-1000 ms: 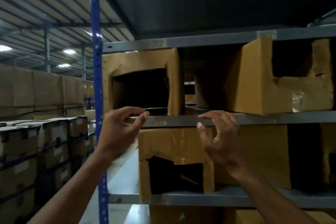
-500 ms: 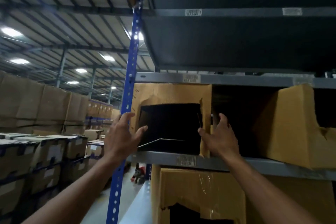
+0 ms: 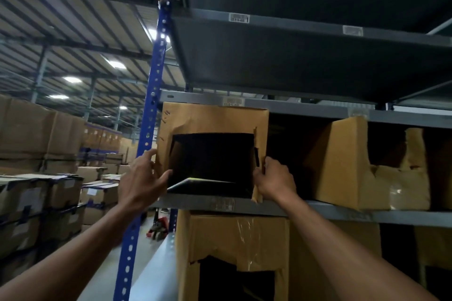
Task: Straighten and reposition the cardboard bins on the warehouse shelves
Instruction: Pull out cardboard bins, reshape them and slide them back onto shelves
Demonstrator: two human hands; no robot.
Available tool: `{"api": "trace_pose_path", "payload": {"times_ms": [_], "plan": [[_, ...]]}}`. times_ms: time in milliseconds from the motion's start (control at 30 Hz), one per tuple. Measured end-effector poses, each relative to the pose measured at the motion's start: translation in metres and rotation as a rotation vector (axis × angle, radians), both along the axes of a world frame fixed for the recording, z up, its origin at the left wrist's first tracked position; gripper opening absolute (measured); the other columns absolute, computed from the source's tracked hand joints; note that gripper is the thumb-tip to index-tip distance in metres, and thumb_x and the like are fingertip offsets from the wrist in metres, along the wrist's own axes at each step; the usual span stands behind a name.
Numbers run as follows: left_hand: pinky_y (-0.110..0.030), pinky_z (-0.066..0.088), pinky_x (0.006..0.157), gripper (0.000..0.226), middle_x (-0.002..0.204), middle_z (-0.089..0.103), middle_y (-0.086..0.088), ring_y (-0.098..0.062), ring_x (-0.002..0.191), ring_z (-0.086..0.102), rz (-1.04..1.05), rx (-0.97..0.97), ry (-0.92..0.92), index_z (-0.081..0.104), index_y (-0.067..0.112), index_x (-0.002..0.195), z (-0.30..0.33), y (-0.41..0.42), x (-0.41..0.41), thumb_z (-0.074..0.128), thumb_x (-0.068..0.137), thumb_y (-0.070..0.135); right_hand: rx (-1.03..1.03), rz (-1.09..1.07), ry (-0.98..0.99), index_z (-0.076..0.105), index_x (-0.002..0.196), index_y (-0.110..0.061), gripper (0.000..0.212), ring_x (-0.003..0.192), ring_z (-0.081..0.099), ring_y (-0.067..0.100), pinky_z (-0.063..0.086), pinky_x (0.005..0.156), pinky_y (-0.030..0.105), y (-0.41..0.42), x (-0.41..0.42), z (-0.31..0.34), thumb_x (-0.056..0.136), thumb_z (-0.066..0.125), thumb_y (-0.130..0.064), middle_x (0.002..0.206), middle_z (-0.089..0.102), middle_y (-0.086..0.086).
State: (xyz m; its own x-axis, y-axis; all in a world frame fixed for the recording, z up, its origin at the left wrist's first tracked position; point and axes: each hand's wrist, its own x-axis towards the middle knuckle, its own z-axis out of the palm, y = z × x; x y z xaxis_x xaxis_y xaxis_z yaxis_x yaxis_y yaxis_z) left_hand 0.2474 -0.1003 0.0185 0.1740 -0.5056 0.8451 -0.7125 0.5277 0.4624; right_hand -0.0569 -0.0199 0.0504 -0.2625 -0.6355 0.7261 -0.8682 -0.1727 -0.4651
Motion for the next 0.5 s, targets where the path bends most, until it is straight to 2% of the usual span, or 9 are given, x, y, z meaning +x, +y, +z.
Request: {"api": "trace_pose_path", "payload": {"times_ms": [100,200,233,333,433,500], "plan": [[-0.038,0.048,0.071,0.071,0.105,0.071,-0.003,-0.021,0.093,0.065,-0.051,-0.017,0.008,0.054,0.021,0.144,0.005,0.032,0.0,0.088,0.083,0.036,-0.041,0.013,-0.008,0.056,0.099,-0.027,0.012,0.071,0.067,0.015,0.059,0.062,0.038,0.038,-0.005,-0.001,0.103,0.056,-0.038,0.084,0.066,-0.003],[-0.048,0.056,0.085,0.081,0.114,0.067,-0.006,-0.028,0.102,0.067,-0.178,0.073,0.088,0.047,0.019,0.149,0.013,0.076,-0.001,0.088,0.082,0.04,-0.052,0.02,0.012,0.056,0.094,-0.024,0.014,0.065,0.064,0.012,0.046,0.053,0.028,0.084,-0.011,0.001,0.105,0.056,-0.034,0.079,0.064,-0.002],[-0.049,0.056,0.088,0.084,0.118,0.066,-0.007,-0.028,0.104,0.066,-0.255,0.125,0.118,0.044,0.02,0.152,0.015,0.094,-0.001,0.087,0.083,0.041,-0.061,0.033,0.02,0.055,0.093,-0.024,0.014,0.064,0.064,0.011,0.045,0.053,0.027,0.102,-0.014,0.001,0.105,0.056,-0.033,0.078,0.064,-0.002],[-0.042,0.059,0.08,0.082,0.114,0.07,-0.007,-0.026,0.098,0.071,-0.441,0.194,0.184,0.051,0.022,0.143,0.017,0.162,-0.008,0.083,0.074,0.055,-0.09,0.096,0.031,0.055,0.09,-0.026,0.016,0.062,0.066,0.013,0.052,0.052,0.03,0.158,-0.022,0.0,0.105,0.056,-0.032,0.075,0.066,-0.001],[-0.031,0.051,0.069,0.059,0.097,0.067,0.004,-0.014,0.087,0.066,-0.37,0.16,0.128,0.058,0.023,0.121,0.013,0.234,-0.026,0.064,0.071,0.055,-0.102,0.096,0.041,0.053,0.085,-0.026,0.021,0.062,0.064,0.017,0.049,0.052,0.033,0.215,-0.031,-0.003,0.105,0.055,-0.032,0.073,0.063,0.0],[-0.026,0.045,0.063,0.046,0.089,0.064,0.01,-0.006,0.08,0.06,-0.353,0.15,0.13,0.058,0.027,0.11,0.01,0.279,-0.037,0.059,0.072,0.053,-0.104,0.08,0.033,0.052,0.084,-0.025,0.022,0.064,0.062,0.02,0.047,0.054,0.036,0.251,-0.034,-0.008,0.105,0.054,-0.032,0.074,0.061,0.001]]}}
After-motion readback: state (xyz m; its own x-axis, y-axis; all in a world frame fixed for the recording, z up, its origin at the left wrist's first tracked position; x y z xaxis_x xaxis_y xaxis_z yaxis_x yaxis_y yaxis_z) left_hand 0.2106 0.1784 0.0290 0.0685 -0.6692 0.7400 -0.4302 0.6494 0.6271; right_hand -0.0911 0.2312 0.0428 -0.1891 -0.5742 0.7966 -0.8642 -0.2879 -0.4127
